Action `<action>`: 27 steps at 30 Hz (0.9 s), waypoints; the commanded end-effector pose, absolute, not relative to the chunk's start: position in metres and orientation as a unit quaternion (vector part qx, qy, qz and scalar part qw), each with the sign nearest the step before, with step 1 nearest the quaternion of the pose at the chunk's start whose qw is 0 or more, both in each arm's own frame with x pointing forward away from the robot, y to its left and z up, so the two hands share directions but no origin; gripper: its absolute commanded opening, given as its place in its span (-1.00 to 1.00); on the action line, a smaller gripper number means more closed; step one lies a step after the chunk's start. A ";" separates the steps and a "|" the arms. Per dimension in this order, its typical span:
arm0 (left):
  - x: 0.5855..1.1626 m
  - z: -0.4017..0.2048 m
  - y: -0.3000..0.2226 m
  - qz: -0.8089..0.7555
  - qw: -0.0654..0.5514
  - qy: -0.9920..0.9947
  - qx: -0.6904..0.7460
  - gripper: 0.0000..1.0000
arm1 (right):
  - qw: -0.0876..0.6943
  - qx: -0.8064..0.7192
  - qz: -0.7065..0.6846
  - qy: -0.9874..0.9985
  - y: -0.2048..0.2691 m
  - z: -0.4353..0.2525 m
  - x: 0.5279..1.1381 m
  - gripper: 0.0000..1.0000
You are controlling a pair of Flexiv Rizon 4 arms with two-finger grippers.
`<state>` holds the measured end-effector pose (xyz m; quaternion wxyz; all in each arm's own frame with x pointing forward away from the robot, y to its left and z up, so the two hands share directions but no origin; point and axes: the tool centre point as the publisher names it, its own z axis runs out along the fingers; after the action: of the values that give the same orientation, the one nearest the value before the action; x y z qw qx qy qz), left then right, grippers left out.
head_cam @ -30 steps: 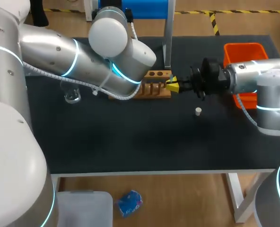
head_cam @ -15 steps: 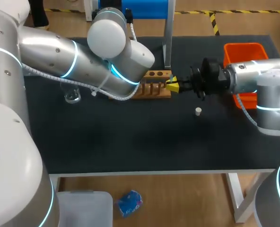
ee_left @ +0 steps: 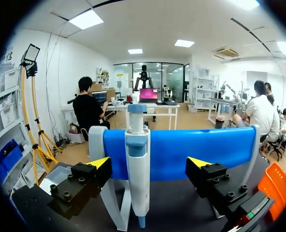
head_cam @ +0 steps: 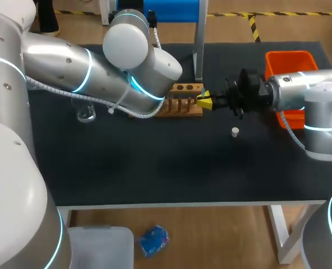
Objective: Invert the test tube, pick up the pipette, mount the tip to pipette, aspirate from beaker and dispense into the tube, eject the tip, return the pipette, and cap with the stopper.
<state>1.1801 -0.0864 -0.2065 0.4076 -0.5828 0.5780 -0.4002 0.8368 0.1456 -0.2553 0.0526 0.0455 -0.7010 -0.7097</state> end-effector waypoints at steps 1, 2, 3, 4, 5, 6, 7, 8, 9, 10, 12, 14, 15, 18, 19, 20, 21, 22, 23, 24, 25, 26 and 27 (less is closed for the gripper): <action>1.185 -0.209 -0.087 -0.399 0.408 0.578 -0.582 1.00 | 0.051 0.045 -0.710 -0.701 0.145 -0.255 0.836 -1.00; 1.186 -0.209 -0.087 -0.399 0.408 0.578 -0.583 1.00 | 0.051 0.045 -0.710 -0.701 0.145 -0.255 0.836 -1.00; 1.186 -0.209 -0.087 -0.399 0.408 0.578 -0.583 1.00 | 0.051 0.045 -0.710 -0.701 0.145 -0.255 0.836 -1.00; 1.187 -0.210 -0.086 -0.399 0.409 0.578 -0.583 1.00 | 0.051 0.045 -0.710 -0.701 0.145 -0.255 0.836 -1.00; 1.188 -0.210 -0.086 -0.399 0.408 0.578 -0.583 1.00 | 0.051 0.045 -0.710 -0.701 0.145 -0.255 0.836 -1.00; 1.188 -0.210 -0.086 -0.399 0.408 0.578 -0.583 1.00 | 0.051 0.045 -0.710 -0.701 0.145 -0.255 0.836 -1.00; 1.188 -0.210 -0.086 -0.398 0.408 0.578 -0.583 1.00 | 0.051 0.045 -0.710 -0.701 0.145 -0.255 0.836 -1.00; 1.189 -0.211 -0.086 -0.399 0.408 0.578 -0.584 1.00 | 0.051 0.045 -0.710 -0.701 0.145 -0.255 0.836 -1.00; 1.189 -0.211 -0.086 -0.398 0.408 0.578 -0.584 1.00 | 0.051 0.045 -0.710 -0.701 0.145 -0.255 0.836 -1.00; 1.189 -0.212 -0.086 -0.398 0.408 0.578 -0.584 1.00 | 0.051 0.045 -0.710 -0.701 0.145 -0.255 0.836 -1.00; 1.191 -0.212 -0.086 -0.398 0.408 0.578 -0.584 1.00 | 0.051 0.045 -0.710 -0.701 0.145 -0.255 0.836 -1.00; 1.192 -0.212 -0.086 -0.397 0.407 0.579 -0.584 1.00 | 0.051 0.045 -0.710 -0.701 0.145 -0.255 0.836 -1.00; 1.192 -0.212 -0.086 -0.398 0.407 0.579 -0.584 1.00 | 0.051 0.045 -0.710 -0.701 0.145 -0.255 0.836 -1.00; 1.193 -0.212 -0.086 -0.398 0.408 0.578 -0.584 1.00 | 0.051 0.045 -0.710 -0.701 0.145 -0.255 0.836 -1.00; 1.193 -0.212 -0.085 -0.399 0.408 0.578 -0.584 1.00 | 0.051 0.045 -0.710 -0.701 0.145 -0.255 0.836 -1.00; 1.193 -0.212 -0.085 -0.399 0.407 0.578 -0.584 1.00 | 0.051 0.045 -0.710 -0.701 0.145 -0.255 0.836 -1.00; 1.193 -0.212 -0.085 -0.399 0.407 0.578 -0.584 1.00 | 0.051 0.045 -0.710 -0.701 0.145 -0.255 0.836 -1.00; 1.193 -0.213 -0.085 -0.398 0.407 0.578 -0.584 1.00 | 0.051 0.045 -0.710 -0.701 0.145 -0.255 0.836 -1.00; 1.193 -0.213 -0.084 -0.398 0.407 0.578 -0.585 1.00 | 0.051 0.045 -0.710 -0.701 0.145 -0.255 0.836 -1.00; 1.193 -0.213 -0.084 -0.398 0.407 0.578 -0.585 1.00 | 0.051 0.045 -0.710 -0.701 0.145 -0.255 0.836 -1.00; 1.193 -0.214 -0.084 -0.398 0.407 0.577 -0.585 1.00 | 0.051 0.045 -0.710 -0.701 0.145 -0.255 0.836 -1.00; 1.193 -0.214 -0.084 -0.399 0.406 0.577 -0.585 1.00 | 0.051 0.045 -0.710 -0.701 0.145 -0.255 0.836 -1.00; 1.193 -0.214 -0.084 -0.399 0.406 0.577 -0.585 1.00 | 0.051 0.045 -0.710 -0.701 0.145 -0.255 0.836 -1.00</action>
<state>1.1912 -0.0837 -0.2124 0.4065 -0.5857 0.5775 -0.3977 0.8368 0.1456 -0.2553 0.0526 0.0455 -0.7010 -0.7097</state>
